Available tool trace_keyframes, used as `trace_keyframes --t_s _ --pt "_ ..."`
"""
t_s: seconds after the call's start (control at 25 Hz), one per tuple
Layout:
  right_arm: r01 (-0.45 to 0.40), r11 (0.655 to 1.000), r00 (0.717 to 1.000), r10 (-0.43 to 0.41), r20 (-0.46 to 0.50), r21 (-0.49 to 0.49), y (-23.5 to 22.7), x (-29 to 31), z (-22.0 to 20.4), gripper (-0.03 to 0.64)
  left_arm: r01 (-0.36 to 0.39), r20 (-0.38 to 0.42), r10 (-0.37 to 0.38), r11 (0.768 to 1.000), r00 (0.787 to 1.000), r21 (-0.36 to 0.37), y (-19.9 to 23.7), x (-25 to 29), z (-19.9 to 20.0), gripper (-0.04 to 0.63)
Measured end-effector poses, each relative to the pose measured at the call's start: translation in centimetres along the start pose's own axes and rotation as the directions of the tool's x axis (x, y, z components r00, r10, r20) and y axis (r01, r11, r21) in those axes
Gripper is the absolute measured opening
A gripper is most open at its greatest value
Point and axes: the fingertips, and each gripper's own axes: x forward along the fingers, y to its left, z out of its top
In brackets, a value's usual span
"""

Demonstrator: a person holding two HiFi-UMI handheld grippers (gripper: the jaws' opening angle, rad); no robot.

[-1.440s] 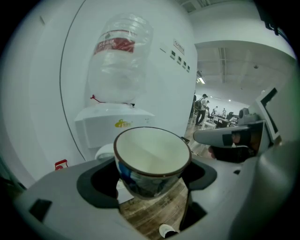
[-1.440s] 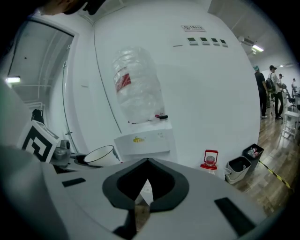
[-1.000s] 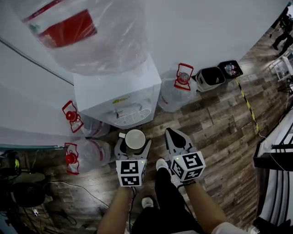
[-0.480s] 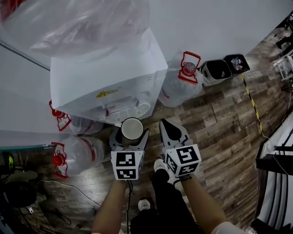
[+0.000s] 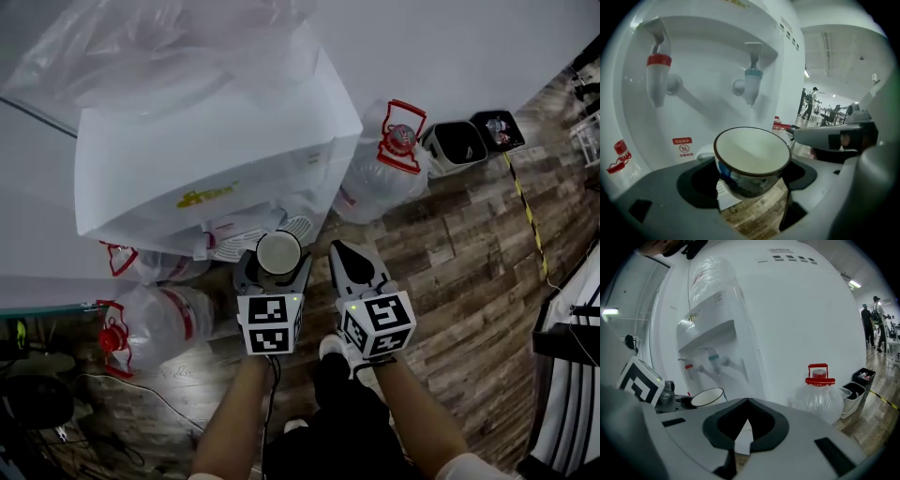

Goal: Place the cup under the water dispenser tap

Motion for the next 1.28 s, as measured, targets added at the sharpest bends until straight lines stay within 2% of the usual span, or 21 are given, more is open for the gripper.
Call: trace_keyframes --t_s 0.52,0.96,1.16,1.28 --pt "0.002 1.000 1.000 -0.002 -0.003 -0.002 -2.0 2.1 -1.5 0.020 -0.056 0.016 0.057 0.998 0.998 -0.026 1.6 4.9 -1.8 0.436" --pt "-0.009 1.000 1.000 0.009 -0.007 0.007 -2.2 2.6 -1.6 0.020 -0.072 0.062 0.075 0.996 0.995 -0.052 2.1 5.8 -1.4 0.436" --pt "-0.017 1.000 1.000 0.017 -0.009 0.008 -1.6 2.7 -2.0 0.020 -0.081 0.105 0.085 0.996 0.991 -0.038 2.1 6.0 -0.9 0.436" --pt "-0.018 1.000 1.000 0.018 -0.008 0.012 -1.3 2.4 -2.0 0.020 -0.084 0.098 0.087 0.996 0.991 -0.036 2.1 5.9 -1.0 0.435"
